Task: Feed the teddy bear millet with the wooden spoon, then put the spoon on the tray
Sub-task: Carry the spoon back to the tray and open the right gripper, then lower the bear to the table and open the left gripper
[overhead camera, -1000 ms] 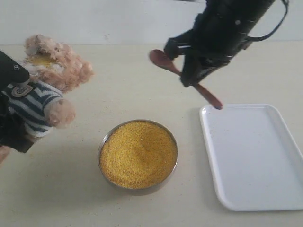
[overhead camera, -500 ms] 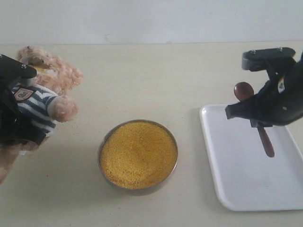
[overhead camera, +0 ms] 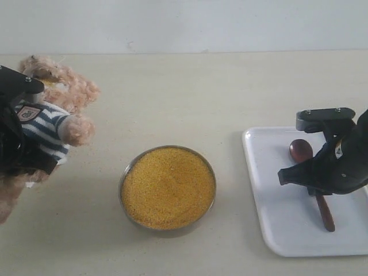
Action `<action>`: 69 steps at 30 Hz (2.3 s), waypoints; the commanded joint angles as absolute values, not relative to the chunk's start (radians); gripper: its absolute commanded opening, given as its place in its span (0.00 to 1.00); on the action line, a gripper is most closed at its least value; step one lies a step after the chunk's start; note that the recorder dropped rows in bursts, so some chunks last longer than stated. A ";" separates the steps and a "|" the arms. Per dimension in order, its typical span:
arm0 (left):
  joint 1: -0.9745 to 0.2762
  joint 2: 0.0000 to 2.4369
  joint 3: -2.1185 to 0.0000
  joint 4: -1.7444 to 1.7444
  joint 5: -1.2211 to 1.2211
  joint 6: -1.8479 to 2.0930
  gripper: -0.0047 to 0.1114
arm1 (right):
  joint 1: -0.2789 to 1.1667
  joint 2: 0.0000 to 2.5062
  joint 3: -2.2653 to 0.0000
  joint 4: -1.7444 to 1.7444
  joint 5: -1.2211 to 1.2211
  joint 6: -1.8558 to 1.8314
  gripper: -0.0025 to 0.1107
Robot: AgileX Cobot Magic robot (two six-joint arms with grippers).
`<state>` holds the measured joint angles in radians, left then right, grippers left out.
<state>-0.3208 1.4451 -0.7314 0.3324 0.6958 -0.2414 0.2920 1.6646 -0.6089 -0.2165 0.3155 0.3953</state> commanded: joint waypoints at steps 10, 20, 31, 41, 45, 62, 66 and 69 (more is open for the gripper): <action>-0.325 1.442 -0.741 0.329 0.679 -0.271 0.07 | 0.288 1.602 -0.611 -0.221 0.341 0.395 0.51; -0.325 1.459 -0.741 0.296 0.641 -0.318 0.07 | 0.288 1.362 -0.663 -0.205 0.480 0.363 0.57; -0.325 1.669 -0.846 0.232 0.676 -0.454 0.07 | 0.291 1.169 -0.685 0.037 0.550 0.126 0.57; -0.325 1.702 -0.901 0.141 0.720 -0.457 0.43 | 0.291 1.169 -0.685 0.149 0.523 0.047 0.57; -0.325 1.702 -0.901 0.139 0.736 -0.457 0.62 | 0.291 1.169 -0.685 0.194 0.520 0.007 0.57; -0.325 1.531 -0.964 0.175 0.840 -0.445 0.80 | 0.291 1.169 -0.685 0.205 0.520 0.000 0.57; -0.321 1.473 -0.997 0.183 0.873 -0.434 0.77 | 0.291 1.169 -0.685 0.205 0.520 -0.007 0.57; -0.319 1.438 -0.999 0.183 0.884 -0.415 0.57 | 0.291 1.169 -0.685 0.205 0.517 -0.006 0.48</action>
